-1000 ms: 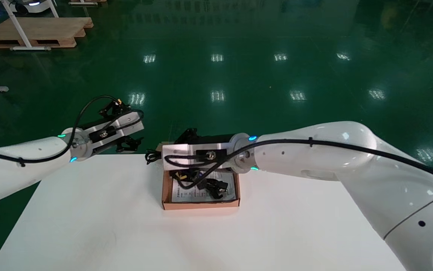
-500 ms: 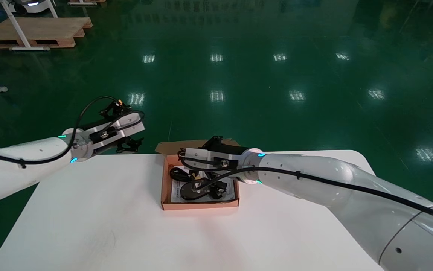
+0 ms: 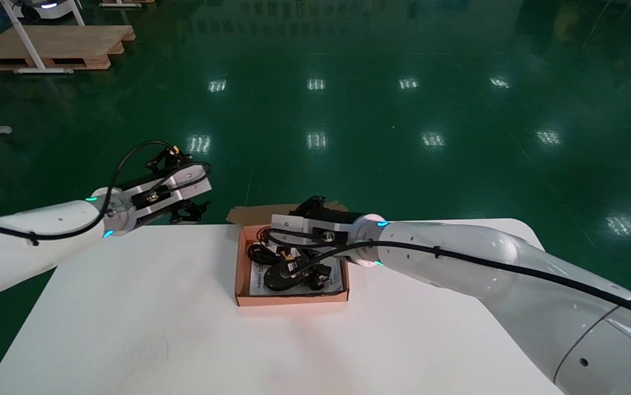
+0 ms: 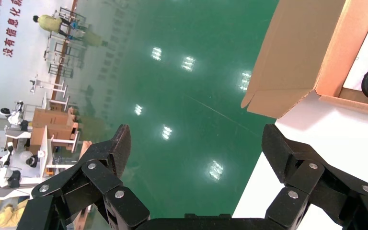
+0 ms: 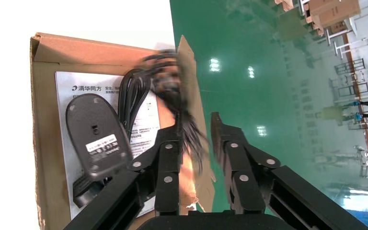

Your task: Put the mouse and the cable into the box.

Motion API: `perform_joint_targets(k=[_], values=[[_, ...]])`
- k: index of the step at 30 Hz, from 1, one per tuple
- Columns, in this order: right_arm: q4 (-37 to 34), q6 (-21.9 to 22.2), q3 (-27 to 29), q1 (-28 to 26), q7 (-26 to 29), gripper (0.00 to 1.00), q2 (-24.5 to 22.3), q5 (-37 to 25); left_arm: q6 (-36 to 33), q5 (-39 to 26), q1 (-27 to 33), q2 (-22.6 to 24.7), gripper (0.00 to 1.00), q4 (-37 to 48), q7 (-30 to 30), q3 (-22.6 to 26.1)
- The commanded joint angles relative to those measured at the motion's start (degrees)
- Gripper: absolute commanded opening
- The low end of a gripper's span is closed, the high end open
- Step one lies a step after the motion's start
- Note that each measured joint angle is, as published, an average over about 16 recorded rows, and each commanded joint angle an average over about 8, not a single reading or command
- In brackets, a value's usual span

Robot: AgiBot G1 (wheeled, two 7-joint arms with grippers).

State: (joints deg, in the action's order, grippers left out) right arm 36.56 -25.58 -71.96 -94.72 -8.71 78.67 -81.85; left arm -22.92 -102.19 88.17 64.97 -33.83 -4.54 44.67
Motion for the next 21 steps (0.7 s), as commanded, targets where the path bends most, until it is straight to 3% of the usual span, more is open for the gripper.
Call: perform_joint_targets(k=[1, 9, 21], values=[[-0.03, -0.22, 0.13, -0.09, -0.08, 1.00, 0.02, -0.15, 0.02, -0.02, 0.01, 0.02, 1.00, 0.02, -0.02, 0.01], [1.19, -2.51, 2.17, 0.91, 0.49, 1.00, -1.42, 1.01, -2.10, 2.03, -0.90, -0.98, 1.00, -1.33, 0.48, -0.97], [8.30, -13.94, 12.84, 7.31, 4.25, 1.00, -9.81, 8.75, -14.15, 13.61, -6.01, -6.73, 1.00, -8.96, 3.42, -6.46]])
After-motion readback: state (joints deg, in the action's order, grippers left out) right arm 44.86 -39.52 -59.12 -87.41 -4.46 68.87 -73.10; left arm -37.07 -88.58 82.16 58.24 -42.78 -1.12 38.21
